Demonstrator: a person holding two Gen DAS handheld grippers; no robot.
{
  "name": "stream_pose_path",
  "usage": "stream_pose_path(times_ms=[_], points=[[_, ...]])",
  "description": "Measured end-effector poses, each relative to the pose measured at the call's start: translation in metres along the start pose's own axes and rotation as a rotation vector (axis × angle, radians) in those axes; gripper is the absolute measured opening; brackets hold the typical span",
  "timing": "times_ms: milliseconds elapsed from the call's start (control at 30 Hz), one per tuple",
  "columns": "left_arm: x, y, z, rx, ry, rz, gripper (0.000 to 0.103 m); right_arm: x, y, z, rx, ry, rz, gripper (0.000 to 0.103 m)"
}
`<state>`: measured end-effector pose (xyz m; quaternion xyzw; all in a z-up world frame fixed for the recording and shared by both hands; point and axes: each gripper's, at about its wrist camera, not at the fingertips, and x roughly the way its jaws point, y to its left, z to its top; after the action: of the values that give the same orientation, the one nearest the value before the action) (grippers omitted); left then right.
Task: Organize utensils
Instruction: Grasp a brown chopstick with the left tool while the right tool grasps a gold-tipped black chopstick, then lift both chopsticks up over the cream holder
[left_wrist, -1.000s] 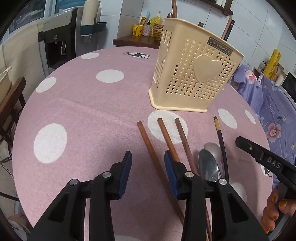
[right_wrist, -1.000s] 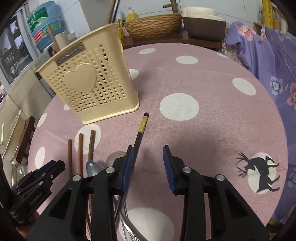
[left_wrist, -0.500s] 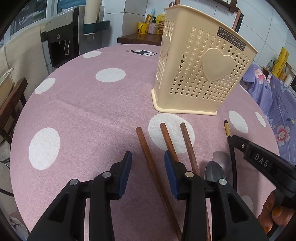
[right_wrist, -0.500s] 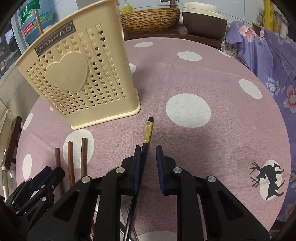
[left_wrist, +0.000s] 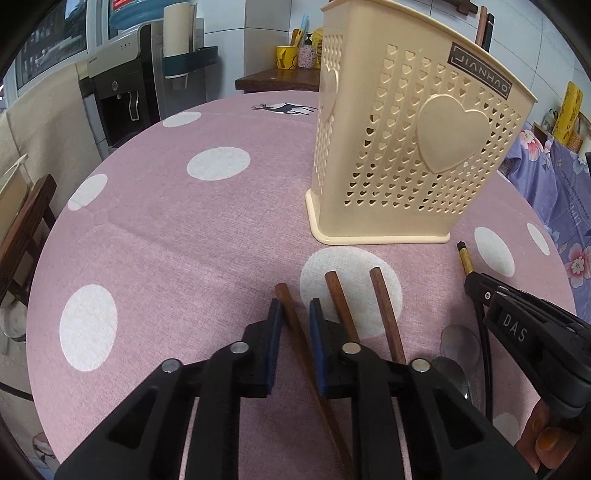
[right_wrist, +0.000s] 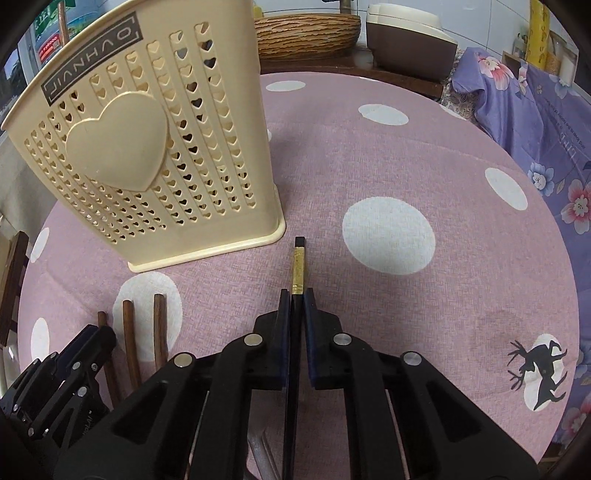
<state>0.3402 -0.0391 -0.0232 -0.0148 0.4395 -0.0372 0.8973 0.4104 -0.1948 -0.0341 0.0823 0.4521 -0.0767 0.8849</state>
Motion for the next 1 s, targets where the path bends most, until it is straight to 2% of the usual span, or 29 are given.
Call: stream_pose_path(times_ms=[100,433,667,1000], points=[[0.001,0.002,0.001,-0.007,0.000,-0.006,0.011,0.001,-0.002,0.000,0.003,-0.006,0.001,0.008],[-0.005,0.006,0.000,-0.044,-0.020,-0.049,0.010,-0.017,-0.021,0.002,0.066,-0.053,0.108,0.008],[-0.045,0.011,0.006,-0.052,-0.123,-0.104,0.009,-0.061,-0.040,0.005,0.071,-0.148,0.213,0.008],[-0.116,0.025,0.022,-0.043,-0.297,-0.201,0.008,-0.156,-0.060,0.008,-0.030,-0.307,0.314,0.008]])
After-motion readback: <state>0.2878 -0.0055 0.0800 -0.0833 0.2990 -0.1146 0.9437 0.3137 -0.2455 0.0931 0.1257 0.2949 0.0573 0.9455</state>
